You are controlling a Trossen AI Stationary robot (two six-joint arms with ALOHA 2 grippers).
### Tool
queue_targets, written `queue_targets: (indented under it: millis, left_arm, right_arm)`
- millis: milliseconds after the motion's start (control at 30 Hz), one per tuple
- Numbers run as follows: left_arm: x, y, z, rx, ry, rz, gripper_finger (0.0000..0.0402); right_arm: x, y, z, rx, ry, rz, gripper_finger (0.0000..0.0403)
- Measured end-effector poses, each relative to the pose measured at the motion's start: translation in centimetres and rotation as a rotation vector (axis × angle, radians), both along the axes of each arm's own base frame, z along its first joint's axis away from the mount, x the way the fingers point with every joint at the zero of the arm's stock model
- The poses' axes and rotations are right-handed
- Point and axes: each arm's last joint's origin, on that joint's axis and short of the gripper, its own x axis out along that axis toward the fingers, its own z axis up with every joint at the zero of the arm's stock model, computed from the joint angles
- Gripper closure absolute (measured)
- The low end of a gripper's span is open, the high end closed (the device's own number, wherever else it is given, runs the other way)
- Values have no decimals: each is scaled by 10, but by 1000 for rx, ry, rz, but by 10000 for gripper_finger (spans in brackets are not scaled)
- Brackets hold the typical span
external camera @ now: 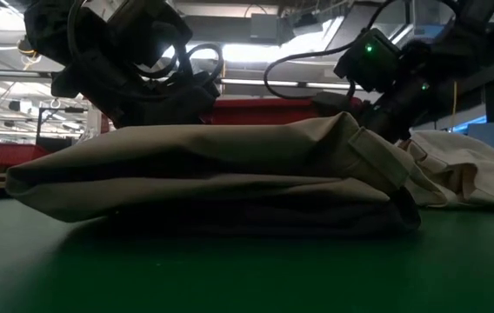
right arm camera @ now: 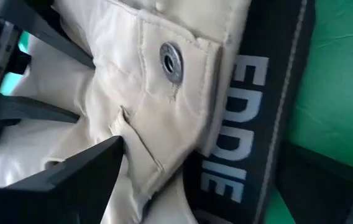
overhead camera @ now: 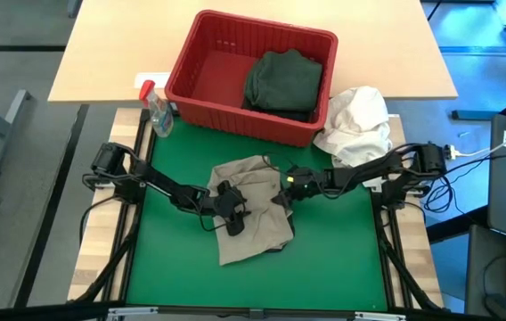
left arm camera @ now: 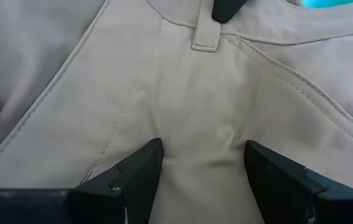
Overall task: Fold Laundry from Bin
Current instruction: Put the stacked shorts into the red laundry bin
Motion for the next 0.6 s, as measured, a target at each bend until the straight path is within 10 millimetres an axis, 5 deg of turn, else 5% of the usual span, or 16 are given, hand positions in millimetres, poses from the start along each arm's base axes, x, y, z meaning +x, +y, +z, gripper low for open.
queue_targets:
  millis: [233, 600]
  left_arm:
    - [0, 0, 0, 15, 5, -13, 176]
    - [0, 0, 0, 33, 10, -28, 176]
  right_arm:
    - [12, 1, -28, 90, -57, 8, 14]
    - [36, 6, -34, 105, -139, 91, 14]
